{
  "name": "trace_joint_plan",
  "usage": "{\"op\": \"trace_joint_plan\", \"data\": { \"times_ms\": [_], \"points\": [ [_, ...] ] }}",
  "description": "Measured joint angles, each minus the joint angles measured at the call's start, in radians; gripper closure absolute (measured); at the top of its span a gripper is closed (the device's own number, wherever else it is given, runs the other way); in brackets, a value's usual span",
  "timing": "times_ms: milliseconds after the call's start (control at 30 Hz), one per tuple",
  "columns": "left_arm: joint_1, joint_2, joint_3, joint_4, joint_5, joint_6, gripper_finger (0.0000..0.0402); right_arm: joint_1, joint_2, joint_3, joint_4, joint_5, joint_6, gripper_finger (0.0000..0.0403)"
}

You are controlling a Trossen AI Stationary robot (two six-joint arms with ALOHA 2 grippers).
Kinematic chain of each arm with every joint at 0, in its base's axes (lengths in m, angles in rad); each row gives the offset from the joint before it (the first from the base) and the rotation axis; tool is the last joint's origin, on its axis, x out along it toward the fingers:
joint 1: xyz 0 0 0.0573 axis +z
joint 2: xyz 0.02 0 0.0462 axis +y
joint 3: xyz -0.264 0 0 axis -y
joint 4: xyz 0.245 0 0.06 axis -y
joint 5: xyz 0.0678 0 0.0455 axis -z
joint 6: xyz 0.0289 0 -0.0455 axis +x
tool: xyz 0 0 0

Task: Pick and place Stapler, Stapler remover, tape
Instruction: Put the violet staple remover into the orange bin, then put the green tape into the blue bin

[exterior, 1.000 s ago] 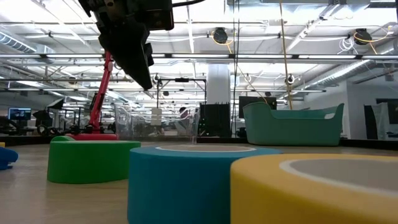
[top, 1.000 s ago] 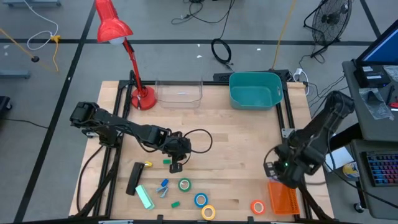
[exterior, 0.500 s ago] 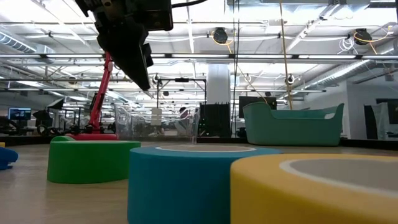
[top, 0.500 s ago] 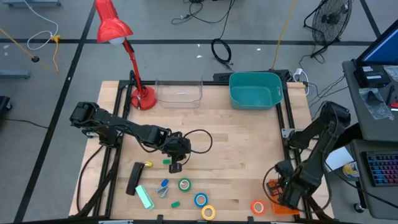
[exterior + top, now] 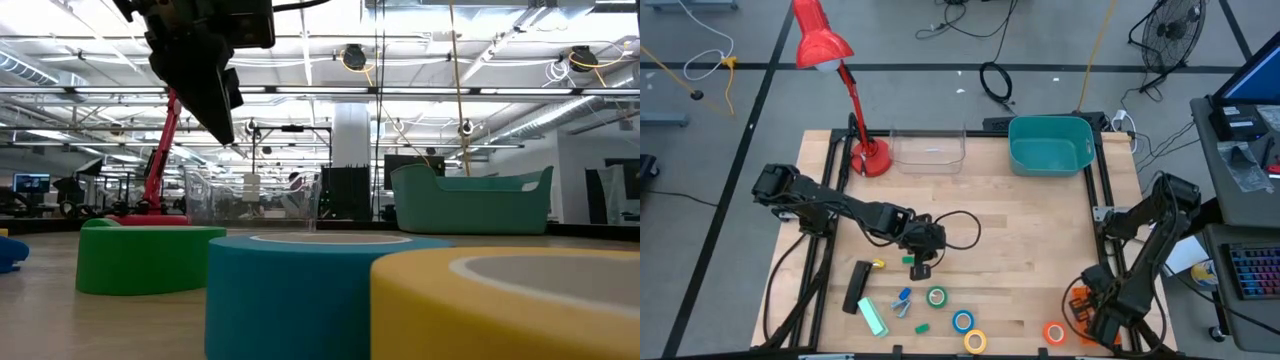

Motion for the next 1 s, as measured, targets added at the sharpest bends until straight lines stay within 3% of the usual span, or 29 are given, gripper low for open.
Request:
{"op": "trace_joint_plan", "data": {
  "times_ms": [733,1000],
  "points": [
    [-0.001,0.0,0.0,-0.039,0.004,-0.016,0.038,0.001,-0.001,-0.157,0.235,-0.08,-0.007,0.0402],
    [-0.001,0.0,0.0,-0.035,-0.005,-0.003,0.038,0.004,-0.001,-0.156,0.239,-0.078,-0.022,0.0346]
  ]
}}
